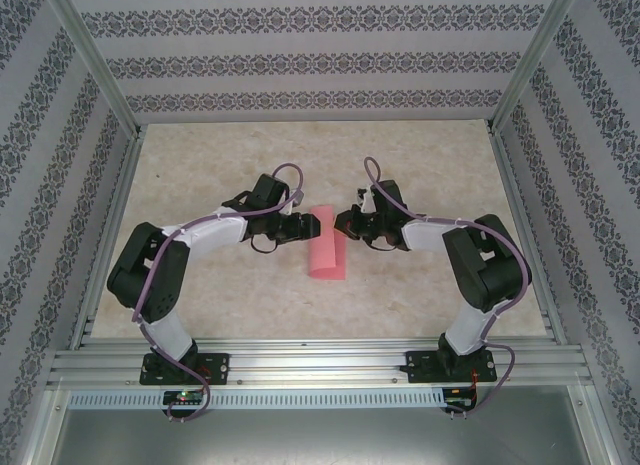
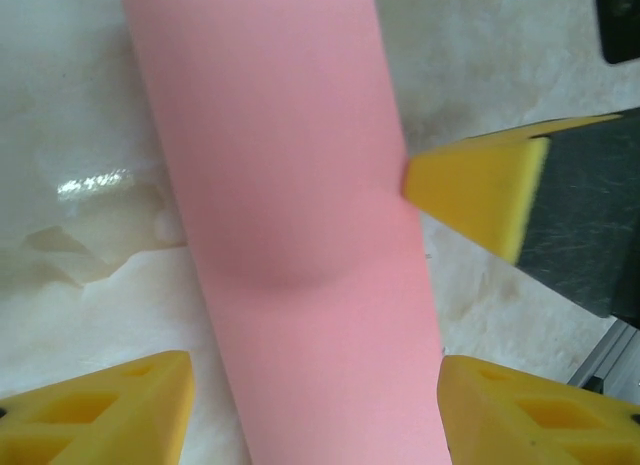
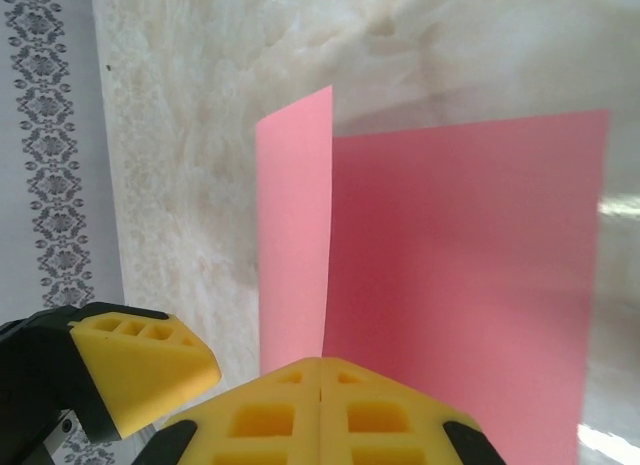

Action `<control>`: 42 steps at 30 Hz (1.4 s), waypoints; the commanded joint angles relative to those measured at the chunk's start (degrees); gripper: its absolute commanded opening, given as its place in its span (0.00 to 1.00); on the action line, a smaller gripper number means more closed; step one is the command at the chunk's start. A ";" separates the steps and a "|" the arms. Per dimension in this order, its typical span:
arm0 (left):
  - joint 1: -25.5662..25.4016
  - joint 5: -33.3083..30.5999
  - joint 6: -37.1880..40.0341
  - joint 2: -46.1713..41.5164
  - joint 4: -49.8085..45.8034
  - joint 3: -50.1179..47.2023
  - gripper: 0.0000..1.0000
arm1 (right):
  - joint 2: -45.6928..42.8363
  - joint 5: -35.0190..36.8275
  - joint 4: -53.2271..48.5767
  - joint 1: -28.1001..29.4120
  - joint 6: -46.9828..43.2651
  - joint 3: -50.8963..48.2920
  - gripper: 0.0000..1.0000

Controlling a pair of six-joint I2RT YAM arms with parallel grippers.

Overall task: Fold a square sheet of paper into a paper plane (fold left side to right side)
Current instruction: First fold in half a square sheet of paper at the center of the table.

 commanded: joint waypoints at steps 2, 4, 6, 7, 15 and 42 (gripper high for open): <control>0.29 1.67 -2.14 3.24 0.61 1.78 0.66 | -1.98 1.78 -1.30 -0.87 -1.54 -2.11 0.00; -0.04 1.74 -2.27 4.50 -0.07 2.65 0.66 | -2.13 2.18 -2.05 -1.20 -1.73 -2.29 0.00; -0.26 1.75 -2.47 5.55 -0.41 3.33 0.66 | -2.17 2.49 -2.76 -1.38 -2.02 -2.43 0.00; -0.37 1.74 -2.76 6.12 -0.36 3.58 0.66 | -2.14 2.49 -2.85 -1.42 -2.13 -2.48 0.00; -1.38 1.67 -3.06 8.80 -0.61 5.36 0.61 | -1.24 3.24 -3.93 -1.82 -2.48 -1.82 0.00; -3.10 -2.59 -1.38 12.01 -6.60 9.03 0.55 | -3.96 7.08 -13.14 -3.05 -7.63 2.27 0.34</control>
